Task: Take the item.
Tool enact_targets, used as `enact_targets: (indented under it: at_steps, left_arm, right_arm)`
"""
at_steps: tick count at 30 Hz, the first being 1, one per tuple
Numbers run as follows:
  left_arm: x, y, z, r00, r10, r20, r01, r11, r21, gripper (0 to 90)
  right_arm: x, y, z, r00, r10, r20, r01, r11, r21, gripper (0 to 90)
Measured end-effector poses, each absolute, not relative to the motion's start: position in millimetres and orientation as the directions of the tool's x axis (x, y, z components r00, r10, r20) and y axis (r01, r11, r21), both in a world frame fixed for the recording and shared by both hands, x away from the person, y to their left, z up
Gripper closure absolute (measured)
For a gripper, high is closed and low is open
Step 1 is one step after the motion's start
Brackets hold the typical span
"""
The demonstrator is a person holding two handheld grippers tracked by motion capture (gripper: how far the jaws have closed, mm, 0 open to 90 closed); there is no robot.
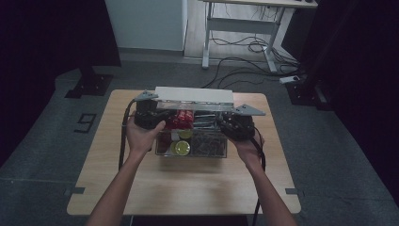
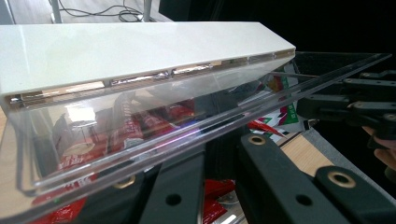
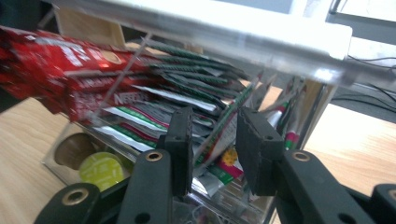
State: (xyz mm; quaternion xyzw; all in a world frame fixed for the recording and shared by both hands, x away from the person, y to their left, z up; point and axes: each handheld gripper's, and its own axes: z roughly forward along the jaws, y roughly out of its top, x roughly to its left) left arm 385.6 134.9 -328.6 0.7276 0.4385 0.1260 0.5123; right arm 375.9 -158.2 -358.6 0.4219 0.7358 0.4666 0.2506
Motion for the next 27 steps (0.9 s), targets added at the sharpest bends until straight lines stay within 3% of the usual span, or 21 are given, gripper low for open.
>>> enact_targets:
  at_steps: [8,11,14,27]
  left_arm:
    - [385.7,134.6,-329.4,0.583,0.768,-0.264,0.509,-0.092,0.856,90.0]
    - [386.2,134.9,-330.2,0.582,0.769,-0.266,0.511,-0.092,0.855,90.0]
    - [386.1,135.0,-331.0,0.581,0.769,-0.266,0.512,-0.092,0.854,90.0]
    - [386.1,133.6,-332.5,0.581,0.767,-0.271,0.507,-0.080,0.858,90.0]
  right_arm:
    - [384.1,-154.3,-369.3,-0.501,0.865,0.028,0.422,0.216,0.881,67.9]
    - [385.8,-151.3,-373.2,-0.484,0.875,0.016,0.431,0.222,0.875,81.5]
    - [385.6,-154.8,-373.3,-0.482,0.874,0.056,0.439,0.186,0.879,87.5]
    - [363.2,-172.4,-365.2,-0.502,0.860,0.092,0.374,0.119,0.920,89.3]
